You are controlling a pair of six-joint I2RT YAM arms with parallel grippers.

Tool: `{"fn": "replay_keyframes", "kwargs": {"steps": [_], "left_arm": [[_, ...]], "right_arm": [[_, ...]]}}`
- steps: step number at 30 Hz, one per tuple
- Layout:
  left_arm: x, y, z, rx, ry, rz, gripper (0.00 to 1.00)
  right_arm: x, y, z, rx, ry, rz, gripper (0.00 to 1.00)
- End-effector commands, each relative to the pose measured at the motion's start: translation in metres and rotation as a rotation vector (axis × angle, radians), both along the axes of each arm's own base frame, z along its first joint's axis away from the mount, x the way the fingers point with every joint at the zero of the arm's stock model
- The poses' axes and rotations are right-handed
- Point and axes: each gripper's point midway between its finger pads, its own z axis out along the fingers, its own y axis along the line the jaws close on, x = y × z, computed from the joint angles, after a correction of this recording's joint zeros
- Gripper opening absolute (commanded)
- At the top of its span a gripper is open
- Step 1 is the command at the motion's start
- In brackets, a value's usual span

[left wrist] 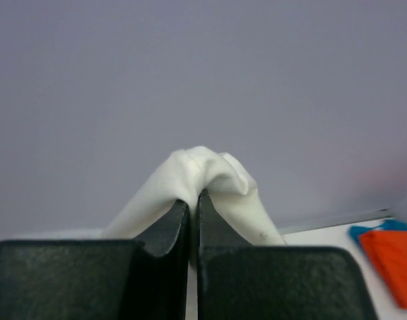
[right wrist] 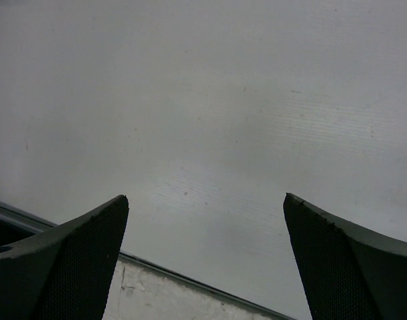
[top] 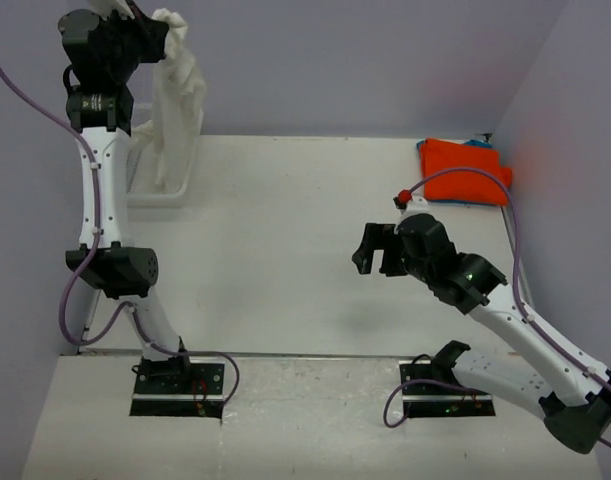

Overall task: Fold and stack the t-shirts
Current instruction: Grab crumpled tshirt from bin with the left arm, then move the tshirt to the center of the board

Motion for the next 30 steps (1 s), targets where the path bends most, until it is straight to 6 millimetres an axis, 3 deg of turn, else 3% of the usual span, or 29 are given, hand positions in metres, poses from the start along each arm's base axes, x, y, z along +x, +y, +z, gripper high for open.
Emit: {"fn": "replay_keyframes", "kwargs": {"steps": [1, 5, 6, 7, 9, 13, 16, 18, 20, 21, 23, 28, 30], "left_arm": [[-0.091, -0.067, 0.117, -0.068, -0.272, -0.324, 0.0], [-0.169, -0.118, 0.161, -0.157, -0.349, -0.579, 0.0], [-0.203, -0.139, 0.175, -0.149, -0.39, -0.664, 0.0], [-0.219, -0.145, 0.181, -0.155, -0.407, -0.695, 0.0], [-0.258, -0.153, 0.196, -0.161, -0.462, -0.785, 0.0], [-0.338, -0.15, 0.22, -0.139, -0.559, -0.803, 0.0], [-0.367, -0.148, 0.218, -0.144, -0.562, -0.806, 0.0], [-0.368, -0.149, 0.206, -0.156, -0.522, -0.81, 0.0], [-0.358, -0.15, 0.181, -0.17, -0.445, -0.799, 0.0], [-0.341, -0.151, 0.159, -0.187, -0.375, -0.797, 0.0], [-0.334, -0.151, 0.141, -0.186, -0.339, -0.788, 0.0], [-0.265, -0.149, 0.068, -0.192, -0.141, -0.71, 0.0], [-0.238, -0.15, 0.049, -0.187, -0.086, -0.696, 0.0]], "right_arm": [[0.007, -0.008, -0.003, 0.013, -0.031, -0.087, 0.99], [0.016, -0.015, -0.01, 0.0, -0.046, -0.169, 0.99], [0.019, -0.016, -0.012, -0.005, -0.058, -0.184, 0.99], [0.021, -0.016, -0.015, -0.014, -0.054, -0.193, 0.99], [0.025, -0.017, -0.018, -0.027, -0.062, -0.209, 0.99], [0.025, -0.017, -0.018, -0.035, -0.067, -0.228, 0.99], [0.019, -0.012, -0.005, -0.01, -0.097, -0.211, 0.99], [0.01, -0.004, 0.011, 0.02, -0.132, -0.165, 0.99], [0.001, -0.001, 0.025, 0.017, -0.161, -0.154, 0.99], [-0.004, -0.003, 0.028, 0.004, -0.161, -0.146, 0.99], [-0.009, -0.001, 0.042, 0.013, -0.174, -0.142, 0.99], [-0.015, 0.004, 0.049, -0.038, -0.182, -0.123, 0.99], [-0.014, 0.007, 0.057, -0.046, -0.193, -0.123, 0.99]]}}
